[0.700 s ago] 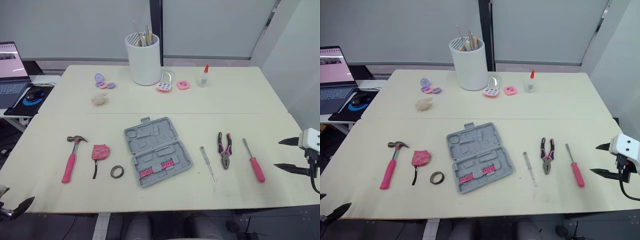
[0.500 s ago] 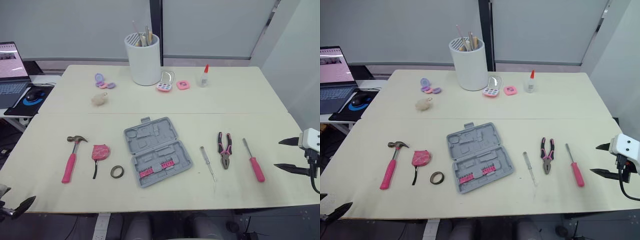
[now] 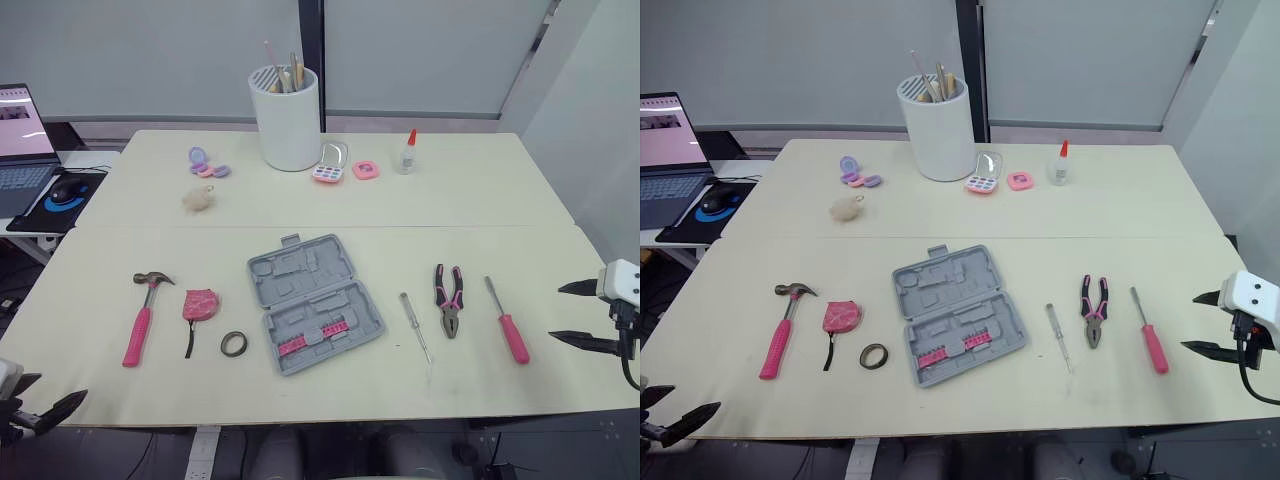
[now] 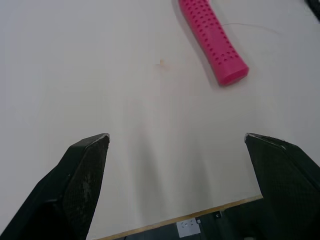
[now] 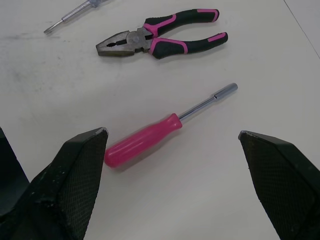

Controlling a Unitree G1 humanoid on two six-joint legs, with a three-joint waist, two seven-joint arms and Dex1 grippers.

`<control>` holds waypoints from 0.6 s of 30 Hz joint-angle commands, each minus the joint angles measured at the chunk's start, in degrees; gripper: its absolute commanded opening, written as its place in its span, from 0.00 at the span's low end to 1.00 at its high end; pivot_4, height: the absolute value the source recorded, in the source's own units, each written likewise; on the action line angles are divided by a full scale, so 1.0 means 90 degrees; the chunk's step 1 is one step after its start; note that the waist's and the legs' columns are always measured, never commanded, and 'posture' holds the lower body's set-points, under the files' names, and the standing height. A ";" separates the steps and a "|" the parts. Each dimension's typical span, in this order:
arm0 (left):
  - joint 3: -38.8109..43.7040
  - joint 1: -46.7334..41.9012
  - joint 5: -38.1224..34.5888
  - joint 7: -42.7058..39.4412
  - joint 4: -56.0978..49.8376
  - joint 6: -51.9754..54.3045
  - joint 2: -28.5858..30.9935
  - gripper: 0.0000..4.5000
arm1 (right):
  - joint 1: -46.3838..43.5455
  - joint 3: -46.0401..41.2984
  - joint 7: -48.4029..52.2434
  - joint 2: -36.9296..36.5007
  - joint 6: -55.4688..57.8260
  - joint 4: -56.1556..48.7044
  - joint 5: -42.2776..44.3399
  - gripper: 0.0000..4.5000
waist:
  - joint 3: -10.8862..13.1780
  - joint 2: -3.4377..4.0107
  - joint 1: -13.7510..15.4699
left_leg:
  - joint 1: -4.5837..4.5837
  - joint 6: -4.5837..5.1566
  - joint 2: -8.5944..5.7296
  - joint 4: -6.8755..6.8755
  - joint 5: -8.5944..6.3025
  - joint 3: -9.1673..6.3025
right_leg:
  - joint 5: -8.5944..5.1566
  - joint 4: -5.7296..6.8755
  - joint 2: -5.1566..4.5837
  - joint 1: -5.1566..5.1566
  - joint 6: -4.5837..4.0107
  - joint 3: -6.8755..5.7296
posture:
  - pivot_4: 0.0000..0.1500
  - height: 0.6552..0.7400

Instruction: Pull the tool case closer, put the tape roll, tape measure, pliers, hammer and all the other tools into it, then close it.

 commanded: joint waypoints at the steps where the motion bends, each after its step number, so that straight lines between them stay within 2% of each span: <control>1: 0.0345 0.0041 -0.0228 -0.0060 -0.0047 0.0071 -0.0027 1.00 | -0.0048 -0.0088 0.0047 -0.0100 0.0130 -0.0182 0.0116 0.99 | 0.0001 0.0001 0.0000 | 0.0000 0.0000 0.0001 0.0000 0.0000 0.0000 | 0.0000 0.0000 0.0001 0.0000 0.0000 -0.0001 | 1.00 0.97; 18: 0.0446 0.0251 -0.0199 -0.0051 -0.0037 -0.0019 -0.0110 1.00 | -0.0116 -0.0093 -0.0246 -0.0012 -0.0380 0.0118 -0.0163 0.99 | 0.0001 0.0001 0.0001 | 0.0000 0.0000 0.0000 0.0000 0.0000 0.0000 | 0.0000 0.0000 0.0001 0.0000 0.0000 0.0000 | 1.00 0.97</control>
